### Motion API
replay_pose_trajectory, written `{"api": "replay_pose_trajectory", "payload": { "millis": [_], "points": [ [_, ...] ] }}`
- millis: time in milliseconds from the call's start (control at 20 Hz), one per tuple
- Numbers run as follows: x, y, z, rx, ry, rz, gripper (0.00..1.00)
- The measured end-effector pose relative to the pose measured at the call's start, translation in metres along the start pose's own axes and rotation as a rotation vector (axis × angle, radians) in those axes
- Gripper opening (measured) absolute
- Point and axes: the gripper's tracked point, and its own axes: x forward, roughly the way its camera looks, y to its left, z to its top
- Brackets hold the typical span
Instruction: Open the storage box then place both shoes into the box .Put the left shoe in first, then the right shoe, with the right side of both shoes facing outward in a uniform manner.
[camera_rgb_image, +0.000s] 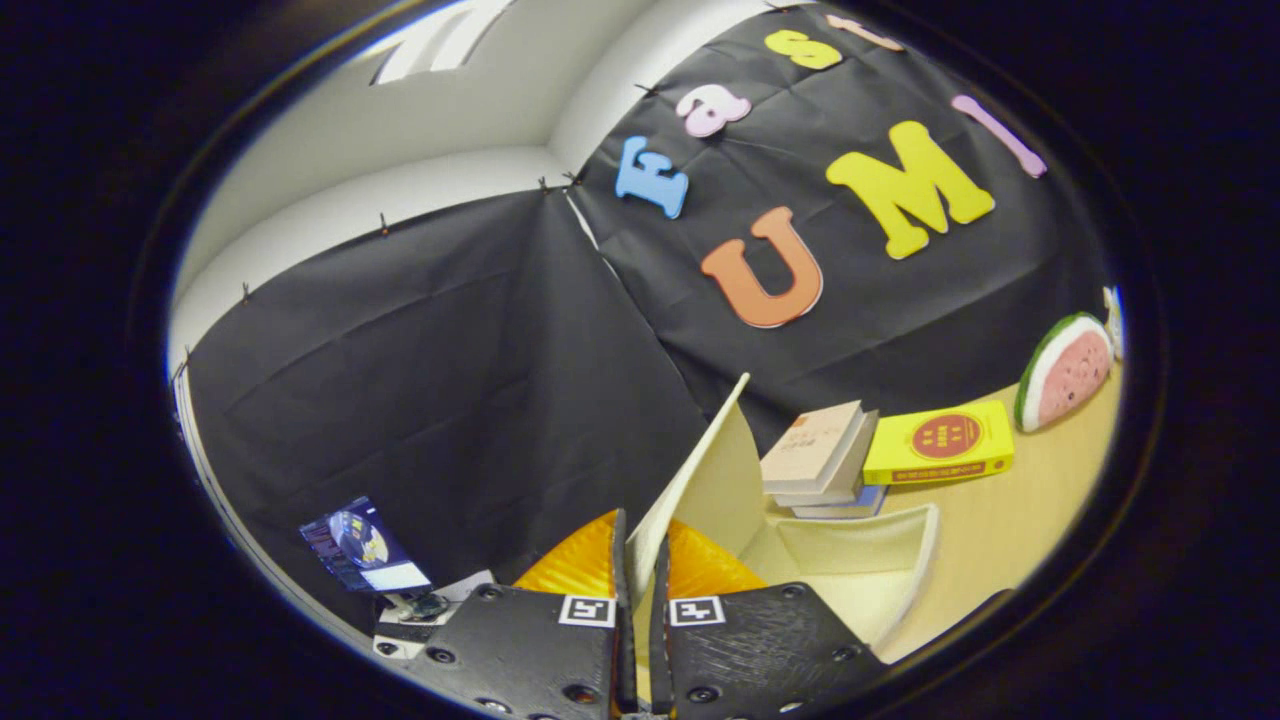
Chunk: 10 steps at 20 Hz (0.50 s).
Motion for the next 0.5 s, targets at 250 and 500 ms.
{"api": "replay_pose_trajectory", "payload": {
  "millis": [250, 500],
  "points": [
    [0.069, 0.052, -0.018, -0.15, 0.085, -0.003, 0.11],
    [0.09, 0.077, -0.043, -0.297, 0.092, 0.029, 0.71]
  ]
}}
